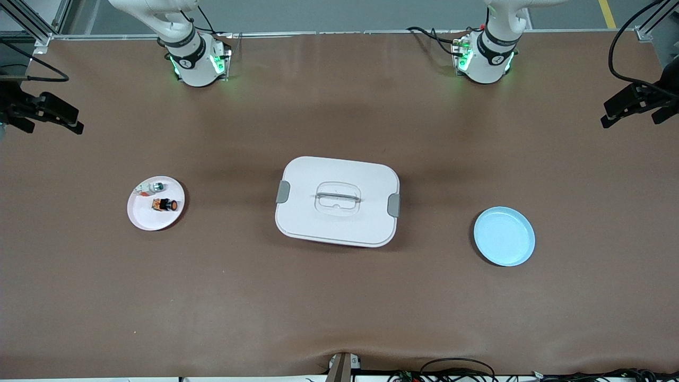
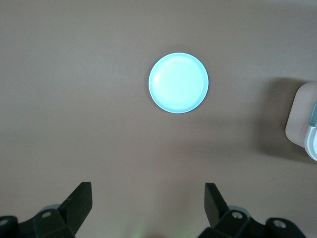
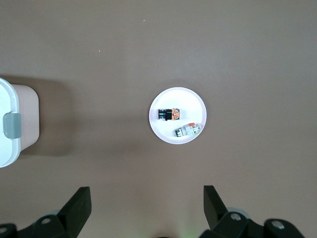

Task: Transfer orange switch to right arm and place

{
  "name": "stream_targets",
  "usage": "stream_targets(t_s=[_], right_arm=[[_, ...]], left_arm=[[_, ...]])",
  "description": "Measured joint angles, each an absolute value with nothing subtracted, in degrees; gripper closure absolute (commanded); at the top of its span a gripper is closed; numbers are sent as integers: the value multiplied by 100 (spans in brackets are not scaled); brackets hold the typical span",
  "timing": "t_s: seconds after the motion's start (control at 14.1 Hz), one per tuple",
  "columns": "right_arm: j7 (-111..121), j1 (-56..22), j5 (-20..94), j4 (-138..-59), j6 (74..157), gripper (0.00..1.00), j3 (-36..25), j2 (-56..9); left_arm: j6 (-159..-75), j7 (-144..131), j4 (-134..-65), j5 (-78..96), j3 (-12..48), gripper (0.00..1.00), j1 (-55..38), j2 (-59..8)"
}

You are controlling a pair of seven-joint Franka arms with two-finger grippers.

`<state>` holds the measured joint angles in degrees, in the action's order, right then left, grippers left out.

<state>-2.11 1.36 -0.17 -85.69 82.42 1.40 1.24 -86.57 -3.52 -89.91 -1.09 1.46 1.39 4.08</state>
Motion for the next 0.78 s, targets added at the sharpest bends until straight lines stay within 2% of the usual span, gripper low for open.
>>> stream_targets(t_s=[0.78], right_arm=[[6,153,-17,-9094,8238,0,119,535]], left_arm=[[-8680,-344,-8992,-109,187,0,91,403]])
